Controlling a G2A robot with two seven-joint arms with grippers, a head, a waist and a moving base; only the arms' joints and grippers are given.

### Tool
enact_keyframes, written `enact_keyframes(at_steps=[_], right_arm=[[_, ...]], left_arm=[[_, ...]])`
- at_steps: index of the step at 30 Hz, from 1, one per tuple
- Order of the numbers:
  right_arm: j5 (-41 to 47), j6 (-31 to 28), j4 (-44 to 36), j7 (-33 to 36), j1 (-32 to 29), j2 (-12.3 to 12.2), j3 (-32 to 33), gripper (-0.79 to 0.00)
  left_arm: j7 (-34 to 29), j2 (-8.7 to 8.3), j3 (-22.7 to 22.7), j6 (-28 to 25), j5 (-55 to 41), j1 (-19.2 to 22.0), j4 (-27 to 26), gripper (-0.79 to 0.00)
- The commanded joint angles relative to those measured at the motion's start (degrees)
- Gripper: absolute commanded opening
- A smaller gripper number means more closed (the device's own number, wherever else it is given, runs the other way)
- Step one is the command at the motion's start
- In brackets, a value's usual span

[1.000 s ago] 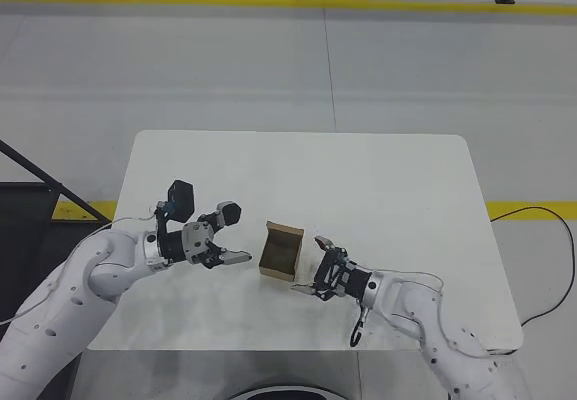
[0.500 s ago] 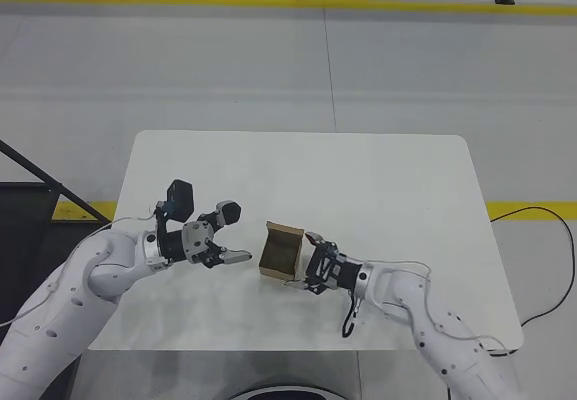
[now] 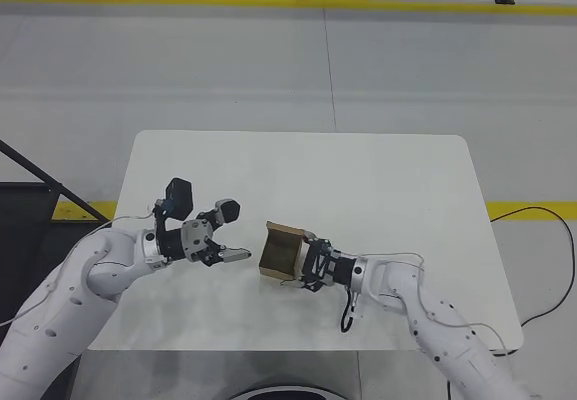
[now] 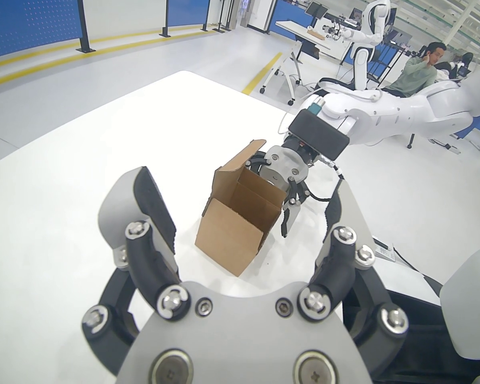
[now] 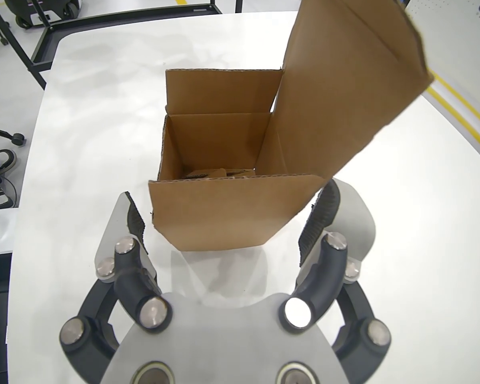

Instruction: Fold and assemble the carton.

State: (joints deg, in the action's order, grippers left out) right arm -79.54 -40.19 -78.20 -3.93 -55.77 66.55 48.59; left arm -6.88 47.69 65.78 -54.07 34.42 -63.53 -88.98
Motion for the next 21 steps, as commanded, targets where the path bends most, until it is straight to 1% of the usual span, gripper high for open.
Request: enact_keyframes(at_steps=[1,11,21], right_arm=[[0.1,-1.0,1.1,-0.3,0.9,0.3,-0.5,0.000],[-1.2,-2.9,4.9,-2.4,3.6,1.2,-2.0,0.000],[-2.4,-3.4,6.2,-5.5,3.2,0.9,-0.6,0.000]], left_arm=[[-0.1,0.06,0.2,-0.1,0.1,-0.1,0.0,0.000],[-0.7,0.41,1.0,-0.3,0.0,-0.4,-0.1,0.000],[-1.1,0.75,1.7,-0.4,0.2,-0.7,-0.1,0.000]])
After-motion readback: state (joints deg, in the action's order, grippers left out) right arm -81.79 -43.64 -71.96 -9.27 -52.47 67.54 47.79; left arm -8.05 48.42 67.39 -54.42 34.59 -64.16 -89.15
